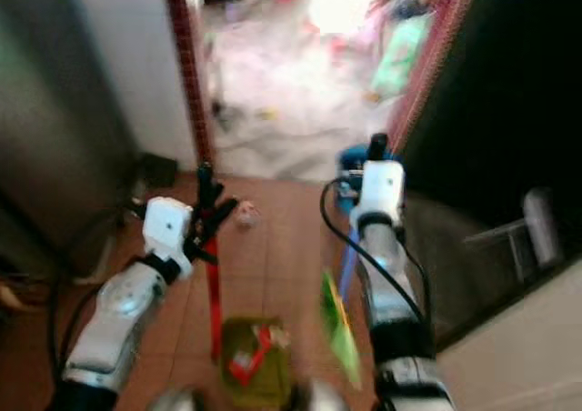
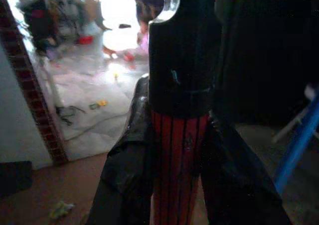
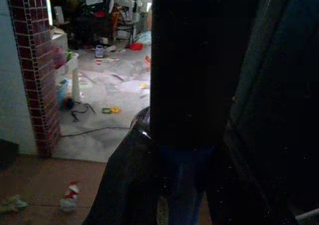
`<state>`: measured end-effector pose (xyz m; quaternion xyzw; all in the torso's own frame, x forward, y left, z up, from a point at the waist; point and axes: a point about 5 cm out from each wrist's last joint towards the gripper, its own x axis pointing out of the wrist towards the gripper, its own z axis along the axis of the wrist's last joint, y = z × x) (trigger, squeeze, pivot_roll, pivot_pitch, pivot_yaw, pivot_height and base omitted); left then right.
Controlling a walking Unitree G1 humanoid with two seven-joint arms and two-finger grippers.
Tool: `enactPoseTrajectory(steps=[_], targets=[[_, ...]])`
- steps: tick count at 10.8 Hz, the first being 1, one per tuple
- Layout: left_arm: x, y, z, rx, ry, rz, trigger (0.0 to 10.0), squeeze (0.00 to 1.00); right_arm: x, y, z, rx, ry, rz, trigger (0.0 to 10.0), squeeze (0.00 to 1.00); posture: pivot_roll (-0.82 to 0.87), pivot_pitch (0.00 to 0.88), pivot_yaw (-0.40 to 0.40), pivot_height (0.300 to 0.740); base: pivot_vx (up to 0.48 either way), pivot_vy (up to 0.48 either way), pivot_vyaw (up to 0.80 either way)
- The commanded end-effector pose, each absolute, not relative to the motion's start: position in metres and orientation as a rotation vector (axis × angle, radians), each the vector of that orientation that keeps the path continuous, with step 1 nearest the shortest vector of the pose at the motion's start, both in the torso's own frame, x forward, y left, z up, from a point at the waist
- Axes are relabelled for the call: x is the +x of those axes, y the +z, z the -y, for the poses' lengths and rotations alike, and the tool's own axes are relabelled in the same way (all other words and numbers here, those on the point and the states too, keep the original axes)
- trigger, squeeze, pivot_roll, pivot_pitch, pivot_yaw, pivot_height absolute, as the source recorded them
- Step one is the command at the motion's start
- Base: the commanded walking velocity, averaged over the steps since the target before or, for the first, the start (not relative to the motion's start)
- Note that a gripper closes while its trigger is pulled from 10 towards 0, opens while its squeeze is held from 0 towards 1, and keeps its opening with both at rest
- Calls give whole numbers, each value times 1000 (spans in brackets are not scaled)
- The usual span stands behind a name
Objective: Sweep floor
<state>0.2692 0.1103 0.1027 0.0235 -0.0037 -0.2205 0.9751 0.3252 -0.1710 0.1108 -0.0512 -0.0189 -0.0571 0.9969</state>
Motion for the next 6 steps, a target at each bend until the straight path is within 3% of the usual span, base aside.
enactPoseTrajectory(steps=[1,3,6], targets=[[273,116,-117,15,-399,80,10000,0,328,116,171,-124,-121,48,10000,0,8,28,-54,740,0,0,-419],[278,121,-123,-25,-379,104,10000,0,327,115,174,-133,-136,47,10000,0,2,35,-53,740,0,0,-416],[285,108,-122,8,-381,61,10000,0,333,124,171,-114,-101,76,10000,0,-5,34,-55,740,0,0,0]])
